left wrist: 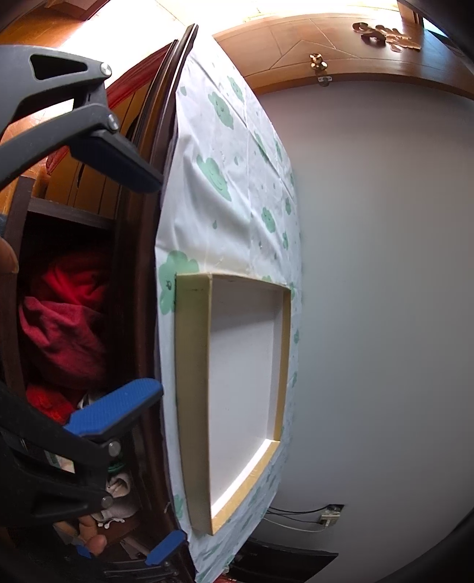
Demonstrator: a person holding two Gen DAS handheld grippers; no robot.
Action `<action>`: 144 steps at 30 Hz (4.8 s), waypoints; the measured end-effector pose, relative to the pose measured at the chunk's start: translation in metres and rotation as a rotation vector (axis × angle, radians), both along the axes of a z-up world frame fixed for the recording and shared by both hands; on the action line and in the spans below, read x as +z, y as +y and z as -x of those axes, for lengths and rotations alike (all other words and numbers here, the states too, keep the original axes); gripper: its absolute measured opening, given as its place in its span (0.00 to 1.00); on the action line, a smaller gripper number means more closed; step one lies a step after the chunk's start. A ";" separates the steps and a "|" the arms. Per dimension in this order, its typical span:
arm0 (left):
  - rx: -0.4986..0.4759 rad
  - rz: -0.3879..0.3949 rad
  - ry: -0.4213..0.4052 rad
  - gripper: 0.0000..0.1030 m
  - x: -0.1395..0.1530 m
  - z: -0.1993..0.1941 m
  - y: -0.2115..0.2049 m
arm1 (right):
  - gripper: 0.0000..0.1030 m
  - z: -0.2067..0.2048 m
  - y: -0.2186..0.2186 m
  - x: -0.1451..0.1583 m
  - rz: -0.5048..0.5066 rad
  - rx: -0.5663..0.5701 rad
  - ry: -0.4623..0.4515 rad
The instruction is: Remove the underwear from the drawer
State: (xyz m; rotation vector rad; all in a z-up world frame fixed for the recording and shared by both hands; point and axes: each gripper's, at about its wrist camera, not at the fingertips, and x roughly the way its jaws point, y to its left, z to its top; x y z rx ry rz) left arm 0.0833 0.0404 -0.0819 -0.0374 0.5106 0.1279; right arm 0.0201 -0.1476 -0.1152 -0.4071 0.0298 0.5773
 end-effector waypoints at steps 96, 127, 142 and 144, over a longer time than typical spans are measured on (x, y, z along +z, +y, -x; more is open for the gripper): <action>-0.287 -0.004 0.430 1.00 -0.039 0.008 -0.046 | 0.99 -0.003 -0.056 0.009 -0.109 -0.506 0.703; -0.397 -0.021 0.614 0.47 -0.083 -0.016 -0.070 | 0.52 -0.051 -0.041 -0.028 0.014 -0.432 1.057; -0.441 0.044 0.546 0.13 -0.078 -0.009 -0.074 | 0.28 -0.040 -0.064 -0.013 -0.096 -0.367 0.997; -0.440 0.050 0.525 0.12 -0.071 -0.005 -0.068 | 0.27 -0.041 -0.064 -0.012 -0.092 -0.367 0.998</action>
